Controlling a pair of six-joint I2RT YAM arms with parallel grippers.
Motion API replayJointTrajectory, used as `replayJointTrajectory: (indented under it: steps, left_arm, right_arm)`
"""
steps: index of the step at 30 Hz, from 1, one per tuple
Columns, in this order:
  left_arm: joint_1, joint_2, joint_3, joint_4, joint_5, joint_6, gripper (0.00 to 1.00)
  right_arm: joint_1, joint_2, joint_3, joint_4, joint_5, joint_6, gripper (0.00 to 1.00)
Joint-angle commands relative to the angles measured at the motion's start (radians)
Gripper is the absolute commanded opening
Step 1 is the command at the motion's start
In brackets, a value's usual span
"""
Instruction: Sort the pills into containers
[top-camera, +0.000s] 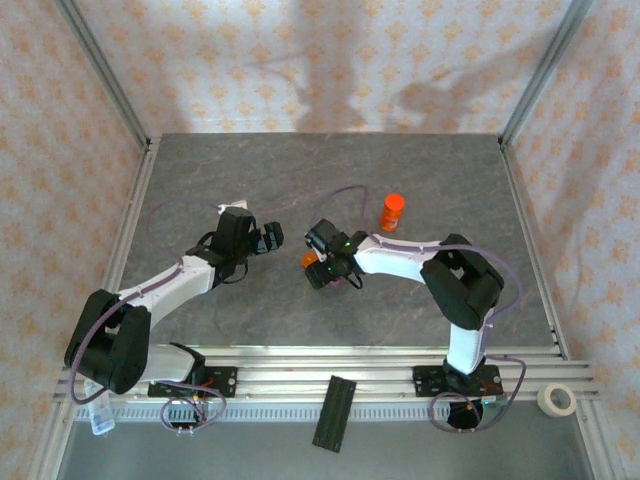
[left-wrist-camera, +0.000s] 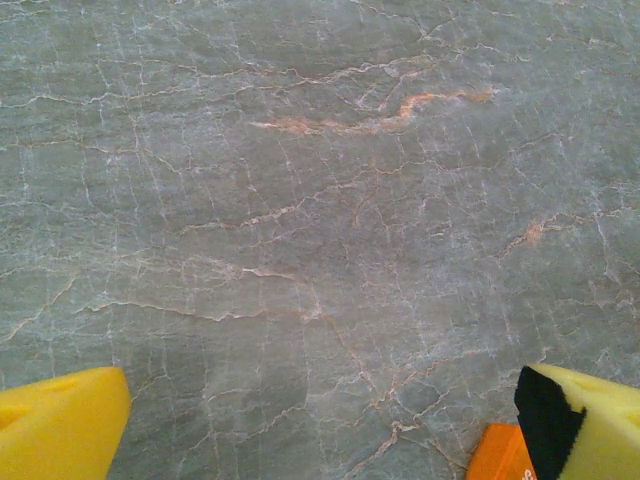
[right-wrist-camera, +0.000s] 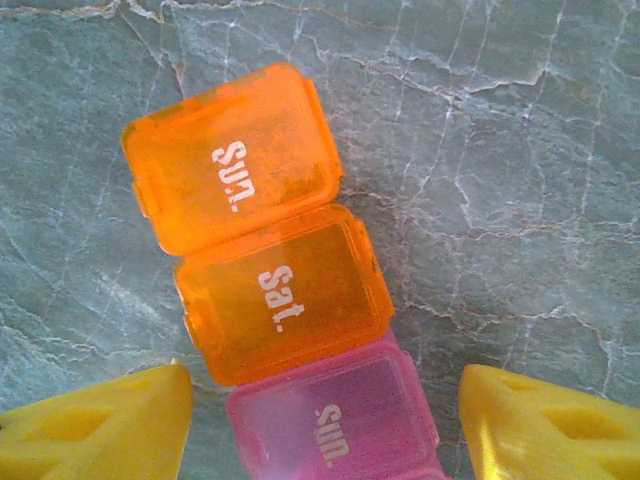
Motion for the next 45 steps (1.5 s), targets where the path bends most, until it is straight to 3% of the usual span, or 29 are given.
replayJointTrajectory:
  steps: [1,11,21,26,33,36,45]
  left_arm:
    - [-0.007,0.006,0.011,0.009,-0.01,-0.018,1.0]
    - [-0.007,0.009,0.011,0.009,-0.008,-0.021,1.0]
    - [-0.007,0.003,0.01,0.016,0.011,-0.02,1.0]
    - [-0.007,-0.004,0.012,0.039,0.051,-0.075,1.0]
    - [-0.007,-0.012,0.054,0.017,0.069,-0.168,1.0]
    - [-0.007,-0.021,0.074,0.016,0.13,-0.166,1.0]
    - [-0.007,-0.012,0.071,0.239,0.386,-0.298,1.0]
  right_arm:
    - [0.0,-0.005,-0.015,0.0,0.036,0.0,0.7]
    - [-0.001,-0.021,-0.059,0.019,0.026,0.012,0.64]
    - [0.0,-0.023,-0.083,0.036,0.018,0.023,0.47]
    - [0.0,-0.041,-0.091,0.041,0.024,0.025,0.35]
    - [-0.006,-0.084,-0.07,0.027,0.044,0.028,0.31]
    - [-0.028,-0.114,-0.061,0.029,0.016,0.036,0.3]
    - [-0.139,-0.211,-0.056,0.091,-0.179,0.088,0.3]
